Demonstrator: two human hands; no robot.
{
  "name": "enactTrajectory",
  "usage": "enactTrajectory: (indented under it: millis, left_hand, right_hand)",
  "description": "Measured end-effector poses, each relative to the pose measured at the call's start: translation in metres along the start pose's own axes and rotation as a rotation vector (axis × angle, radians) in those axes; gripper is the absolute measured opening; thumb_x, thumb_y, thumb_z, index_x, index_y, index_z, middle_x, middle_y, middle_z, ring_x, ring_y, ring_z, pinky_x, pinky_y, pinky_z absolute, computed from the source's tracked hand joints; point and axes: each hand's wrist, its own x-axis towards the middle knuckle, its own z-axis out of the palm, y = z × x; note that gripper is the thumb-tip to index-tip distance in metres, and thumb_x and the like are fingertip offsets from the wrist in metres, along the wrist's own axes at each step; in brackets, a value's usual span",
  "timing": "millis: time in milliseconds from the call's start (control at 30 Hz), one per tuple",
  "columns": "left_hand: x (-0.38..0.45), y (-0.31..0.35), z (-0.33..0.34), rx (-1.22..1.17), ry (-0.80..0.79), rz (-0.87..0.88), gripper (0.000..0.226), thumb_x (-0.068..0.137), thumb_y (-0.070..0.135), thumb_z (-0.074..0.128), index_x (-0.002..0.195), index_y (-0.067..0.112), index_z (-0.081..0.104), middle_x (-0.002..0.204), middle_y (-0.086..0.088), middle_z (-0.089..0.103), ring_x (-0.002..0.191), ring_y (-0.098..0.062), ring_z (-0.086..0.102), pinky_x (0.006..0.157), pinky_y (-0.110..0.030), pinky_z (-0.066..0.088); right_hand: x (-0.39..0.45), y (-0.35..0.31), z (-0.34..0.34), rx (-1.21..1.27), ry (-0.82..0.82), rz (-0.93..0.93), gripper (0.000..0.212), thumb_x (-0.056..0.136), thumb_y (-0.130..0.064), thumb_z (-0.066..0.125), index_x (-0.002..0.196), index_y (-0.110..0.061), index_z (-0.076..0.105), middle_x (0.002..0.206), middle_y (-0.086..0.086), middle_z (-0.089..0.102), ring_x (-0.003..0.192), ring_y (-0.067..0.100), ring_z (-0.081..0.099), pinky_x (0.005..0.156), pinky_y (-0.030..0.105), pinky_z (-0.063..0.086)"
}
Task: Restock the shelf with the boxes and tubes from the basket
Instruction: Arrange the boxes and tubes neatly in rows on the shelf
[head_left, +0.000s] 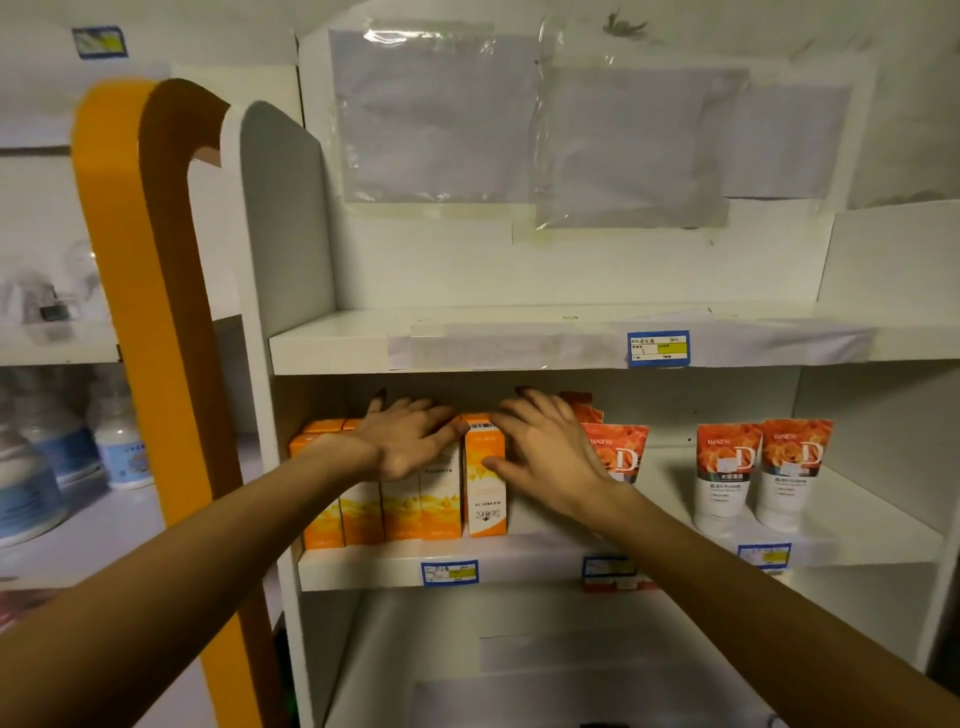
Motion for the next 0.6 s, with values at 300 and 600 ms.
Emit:
enactTrajectory:
  millis: [300, 600]
  left_hand:
    - [-0.002, -0.002, 0.003, -0.025, 0.056, -0.022, 0.078, 0.094, 0.072, 0.011, 0.157, 0.027, 0.019, 0.161, 0.0, 0.029, 0.149, -0.022, 0.022, 0.122, -0.052, 0.003]
    - [-0.027, -0.006, 0.004, -0.015, 0.298, 0.175, 0.06, 0.099, 0.061, 0.031, 0.146, 0.025, 0.042, 0.15, 0.0, 0.043, 0.141, -0.019, 0.035, 0.121, -0.045, 0.018]
  right_hand:
    - [-0.013, -0.009, -0.021, 0.147, -0.004, 0.079, 0.052, 0.084, -0.053, 0.069, 0.126, -0.026, 0.057, 0.125, -0.003, 0.059, 0.12, 0.015, 0.047, 0.099, 0.033, 0.038]
    - [-0.019, -0.002, -0.041, 0.121, -0.157, 0.002, 0.047, 0.086, -0.048, 0.067, 0.129, -0.031, 0.056, 0.118, -0.008, 0.06, 0.104, 0.01, 0.049, 0.091, 0.032, 0.042]
